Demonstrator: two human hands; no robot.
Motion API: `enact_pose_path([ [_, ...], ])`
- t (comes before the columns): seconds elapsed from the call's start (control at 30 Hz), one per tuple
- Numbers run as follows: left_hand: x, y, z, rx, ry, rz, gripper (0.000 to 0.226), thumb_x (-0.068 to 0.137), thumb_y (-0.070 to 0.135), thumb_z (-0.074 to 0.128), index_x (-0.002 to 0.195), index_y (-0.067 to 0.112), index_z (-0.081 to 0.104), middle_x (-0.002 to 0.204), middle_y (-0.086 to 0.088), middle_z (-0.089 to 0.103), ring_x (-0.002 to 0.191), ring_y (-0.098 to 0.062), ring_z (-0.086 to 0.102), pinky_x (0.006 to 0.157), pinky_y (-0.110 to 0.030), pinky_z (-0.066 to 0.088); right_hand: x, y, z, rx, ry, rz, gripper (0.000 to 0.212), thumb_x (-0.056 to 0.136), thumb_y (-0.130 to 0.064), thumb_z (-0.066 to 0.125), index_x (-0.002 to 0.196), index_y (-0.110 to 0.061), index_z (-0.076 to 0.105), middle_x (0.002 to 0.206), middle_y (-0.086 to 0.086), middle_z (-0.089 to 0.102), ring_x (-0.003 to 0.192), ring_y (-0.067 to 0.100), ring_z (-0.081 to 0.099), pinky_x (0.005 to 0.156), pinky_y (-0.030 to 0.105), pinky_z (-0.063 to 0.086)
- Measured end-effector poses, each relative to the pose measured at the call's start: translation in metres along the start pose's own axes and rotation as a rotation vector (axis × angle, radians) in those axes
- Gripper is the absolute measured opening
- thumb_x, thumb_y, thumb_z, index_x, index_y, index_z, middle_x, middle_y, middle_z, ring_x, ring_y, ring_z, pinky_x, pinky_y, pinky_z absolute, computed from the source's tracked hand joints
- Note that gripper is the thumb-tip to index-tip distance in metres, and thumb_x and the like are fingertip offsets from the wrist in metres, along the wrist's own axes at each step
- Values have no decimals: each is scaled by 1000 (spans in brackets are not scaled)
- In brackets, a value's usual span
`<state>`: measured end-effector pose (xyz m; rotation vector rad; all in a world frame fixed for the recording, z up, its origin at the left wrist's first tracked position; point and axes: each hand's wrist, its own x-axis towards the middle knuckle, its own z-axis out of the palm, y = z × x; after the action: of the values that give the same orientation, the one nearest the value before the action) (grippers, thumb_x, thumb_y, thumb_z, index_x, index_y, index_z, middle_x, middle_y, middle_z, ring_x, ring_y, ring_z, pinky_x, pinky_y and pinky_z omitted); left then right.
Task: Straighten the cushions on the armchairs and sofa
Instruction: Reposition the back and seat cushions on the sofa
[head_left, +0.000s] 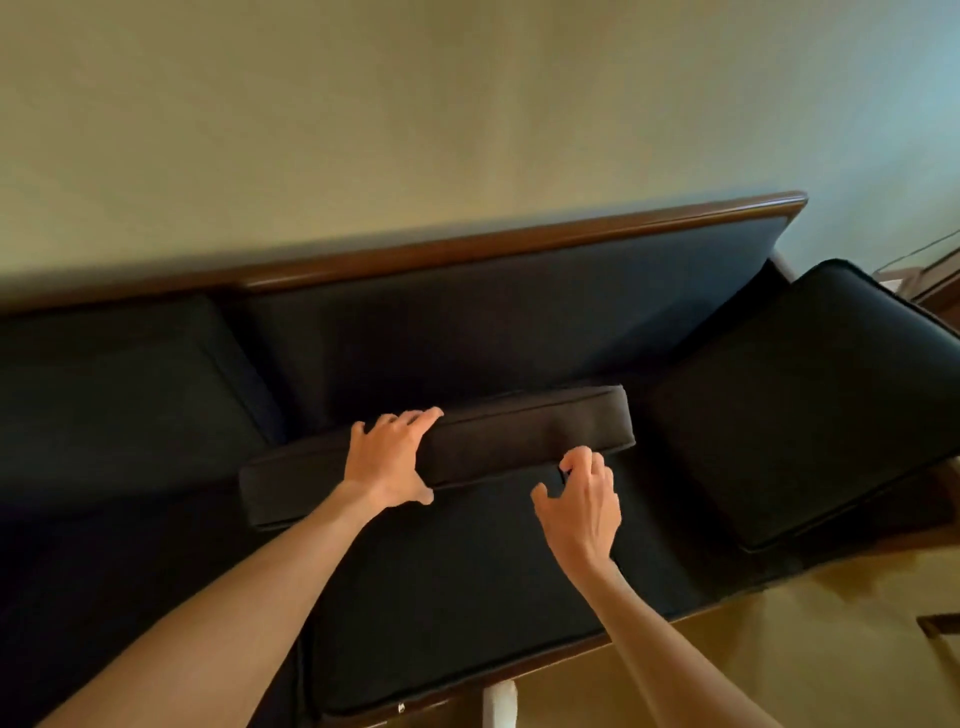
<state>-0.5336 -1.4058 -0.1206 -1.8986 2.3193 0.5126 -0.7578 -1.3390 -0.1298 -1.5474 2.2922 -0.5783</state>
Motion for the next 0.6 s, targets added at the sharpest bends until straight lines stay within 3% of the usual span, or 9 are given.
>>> enact_pose_path([
  [0.03,5,-1,-5,1,-19,-4,113,57,46,87,149,37,22,150,10,39,135,-23,40,109,-58,31,11,0,2,-81,33,-135,46,68,-23,83,100,-20,50,97,-5,48,92,22,52,73,35,43],
  [0.1,15,-2,-12,-7,-42,-8,112,57,46,86,148,39,22,149,11,40,134,-23,41,108,-57,31,38,-2,6,-268,-15,-378,70,57,-21,87,116,-19,51,119,4,48,113,28,48,98,48,43],
  [0.13,20,-2,-16,-10,-50,-12,112,56,46,86,148,39,22,149,11,40,133,-23,41,108,-57,30,52,-5,7,-366,-94,-472,88,55,-20,87,133,-19,45,137,9,43,131,34,39,111,59,28],
  [0.17,24,-2,-19,-13,-60,-19,112,56,46,86,148,39,22,149,12,40,133,-23,40,108,-57,30,66,-7,7,-449,-180,-539,105,56,-18,87,146,-20,33,150,11,34,143,37,26,115,65,10],
  [0.23,28,-4,-23,-15,-68,-33,113,54,49,84,147,40,21,150,13,38,136,-22,37,109,-57,29,91,-12,9,-542,-294,-594,121,58,-19,88,154,-24,16,157,9,27,149,35,14,113,68,-2],
  [0.3,29,-9,-21,13,-25,-27,114,53,57,80,148,40,19,154,11,31,142,-22,27,113,-59,23,112,-15,8,-574,-312,-593,120,56,-26,90,152,-24,18,154,8,32,147,32,19,114,69,3],
  [0.4,22,-20,-13,121,102,-31,120,50,63,77,150,36,17,157,1,28,146,-25,24,115,-63,16,137,-20,5,-589,-353,-625,110,60,-32,87,149,-23,22,156,7,24,146,30,19,114,66,-2],
  [0.5,21,-32,-10,189,121,-103,130,45,48,89,151,31,17,146,-6,42,138,-28,38,114,-62,20,156,-33,5,-582,-375,-685,99,61,-33,85,143,-19,32,155,7,27,146,27,21,116,64,-2],
  [0.6,38,-43,-32,162,101,-156,114,56,36,88,147,31,19,136,-1,46,128,-24,44,112,-54,30,174,-55,0,-575,-374,-749,91,59,-35,83,137,-17,39,138,2,45,131,24,41,118,58,13],
])
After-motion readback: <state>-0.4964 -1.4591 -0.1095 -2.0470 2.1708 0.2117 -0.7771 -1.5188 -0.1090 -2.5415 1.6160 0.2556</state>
